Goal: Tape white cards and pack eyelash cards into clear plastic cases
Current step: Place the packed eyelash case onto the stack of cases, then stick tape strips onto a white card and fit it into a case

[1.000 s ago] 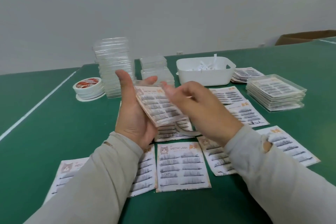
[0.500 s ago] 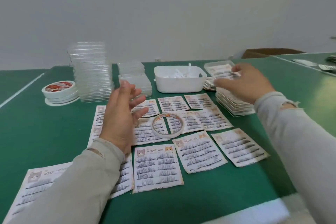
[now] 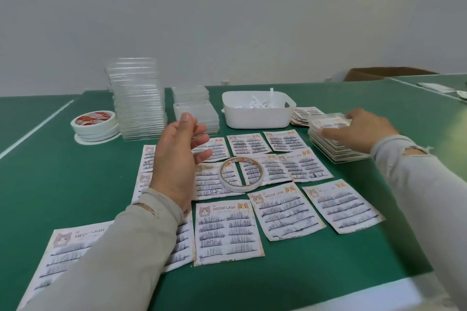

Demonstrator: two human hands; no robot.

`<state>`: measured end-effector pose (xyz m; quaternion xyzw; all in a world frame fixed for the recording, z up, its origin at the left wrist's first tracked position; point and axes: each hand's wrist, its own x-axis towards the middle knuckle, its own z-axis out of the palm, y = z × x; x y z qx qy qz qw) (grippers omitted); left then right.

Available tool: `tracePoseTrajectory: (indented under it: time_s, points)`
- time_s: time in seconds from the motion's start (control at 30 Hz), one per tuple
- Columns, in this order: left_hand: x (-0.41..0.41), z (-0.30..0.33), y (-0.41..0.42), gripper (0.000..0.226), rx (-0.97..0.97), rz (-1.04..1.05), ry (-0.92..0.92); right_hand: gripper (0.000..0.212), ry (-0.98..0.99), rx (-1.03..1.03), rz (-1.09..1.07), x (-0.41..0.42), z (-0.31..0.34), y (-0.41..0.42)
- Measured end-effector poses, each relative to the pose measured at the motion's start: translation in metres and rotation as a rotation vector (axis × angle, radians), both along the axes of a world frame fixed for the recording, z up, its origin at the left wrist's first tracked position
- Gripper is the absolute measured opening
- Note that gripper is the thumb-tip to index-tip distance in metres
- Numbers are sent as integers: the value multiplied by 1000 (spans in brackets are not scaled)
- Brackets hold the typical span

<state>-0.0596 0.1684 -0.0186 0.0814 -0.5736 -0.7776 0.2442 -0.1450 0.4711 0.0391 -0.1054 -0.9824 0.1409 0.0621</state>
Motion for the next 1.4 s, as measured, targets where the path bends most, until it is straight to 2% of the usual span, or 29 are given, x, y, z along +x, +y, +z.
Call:
tracePoseTrajectory:
  time_s: [0.07, 0.13, 0.27, 0.33, 0.47, 0.6, 0.7, 0.77, 0.87, 1.0, 1.1, 1.4]
  points:
    - [0, 2, -1, 31, 10, 39, -2, 87, 176, 11, 17, 13, 3, -20]
    - [1, 5, -2, 28, 18, 94, -5, 75, 349, -75, 138, 25, 6, -50]
    - [3, 8, -6, 7, -4, 226, 20, 12, 406, -388, 477, 38, -5, -127]
    - [3, 7, -8, 8, -67, 286, 22, 22, 399, -419, 549, 41, -21, -152]
    - [2, 8, -14, 11, -117, 338, 6, 51, 287, -290, 649, 41, -47, -153]
    - [7, 19, -20, 16, -222, 293, -18, 45, 229, -273, 720, 39, -51, -136]
    - [20, 30, -27, 21, -374, 194, -135, 36, 239, -267, 754, 43, -51, -135]
    - [34, 40, -42, 26, -608, 104, -265, 30, 225, -252, 772, 43, -52, -136]
    - [66, 59, -78, 32, -1172, -14, -524, 25, 226, -271, 773, 41, -53, -135]
    - [112, 62, -108, 27, -1489, -227, -867, 21, 227, -287, 790, 44, -52, -138]
    - [126, 49, -110, 25, -1521, -331, -941, 21, 223, -297, 806, 49, -52, -142]
    - [120, 41, -103, 15, -1409, -287, -911, 19, 214, -345, 815, 51, -50, -138]
